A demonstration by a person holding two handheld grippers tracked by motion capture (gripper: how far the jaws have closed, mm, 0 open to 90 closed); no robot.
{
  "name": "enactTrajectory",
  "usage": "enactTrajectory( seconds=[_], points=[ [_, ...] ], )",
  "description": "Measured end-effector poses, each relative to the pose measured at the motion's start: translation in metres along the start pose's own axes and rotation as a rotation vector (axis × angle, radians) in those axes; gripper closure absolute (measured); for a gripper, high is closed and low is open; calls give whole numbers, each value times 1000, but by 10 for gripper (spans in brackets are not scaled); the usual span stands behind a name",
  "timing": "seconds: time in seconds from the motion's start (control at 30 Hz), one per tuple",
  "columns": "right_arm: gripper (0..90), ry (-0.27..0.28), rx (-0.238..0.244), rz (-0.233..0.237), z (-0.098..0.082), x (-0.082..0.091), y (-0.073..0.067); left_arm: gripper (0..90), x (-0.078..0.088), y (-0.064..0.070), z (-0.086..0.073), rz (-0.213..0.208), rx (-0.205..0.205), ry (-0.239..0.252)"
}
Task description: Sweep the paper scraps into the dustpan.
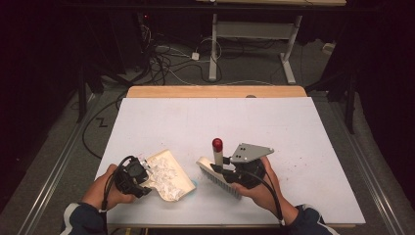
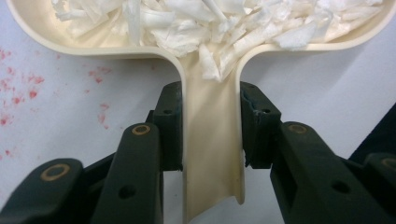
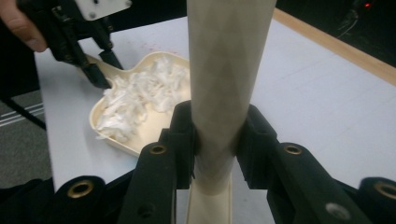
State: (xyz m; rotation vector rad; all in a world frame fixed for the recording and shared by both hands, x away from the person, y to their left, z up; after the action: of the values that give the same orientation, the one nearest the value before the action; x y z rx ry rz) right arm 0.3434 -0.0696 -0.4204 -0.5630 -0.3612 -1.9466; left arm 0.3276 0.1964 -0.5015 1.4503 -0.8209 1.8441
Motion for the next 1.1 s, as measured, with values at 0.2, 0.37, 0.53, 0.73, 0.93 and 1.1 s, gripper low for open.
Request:
enactTrajectory(
  seconds=[0.2, 0.37, 0.53, 0.73, 0.93, 1.1],
  points=[
    [710, -6, 17, 31, 5, -12, -16, 625, -1, 7, 8, 6, -6, -2],
    [712, 34, 27, 102, 12, -17, -28, 625, -3, 9, 14, 10, -7, -5],
    [711, 65, 47, 100, 17, -10, -27, 625, -4, 10, 16, 7, -4, 2],
    [711, 93, 23, 56, 19, 7, -8, 624, -6, 8, 17, -2, 20, 17],
    [711, 105, 0, 0, 16, 30, 16, 624, -10, 2, 22, 12, 74, 52],
    [711, 103, -43, -35, 4, 49, 38, 623, -16, -1, 26, 20, 119, 77]
  ],
)
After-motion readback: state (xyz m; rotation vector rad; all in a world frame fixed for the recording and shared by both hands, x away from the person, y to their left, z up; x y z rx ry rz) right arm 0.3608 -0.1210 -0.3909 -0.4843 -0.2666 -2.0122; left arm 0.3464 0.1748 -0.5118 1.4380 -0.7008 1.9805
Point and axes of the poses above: each handheld gripper's, and its own axes: x roughly backward along the jaws, z roughly out of its top, y roughly to its right, the point moved 7 cm from there along -x, roughly forward along the jaws, and after that the axes turned 6 degrees about z, right-handed, at the moved point
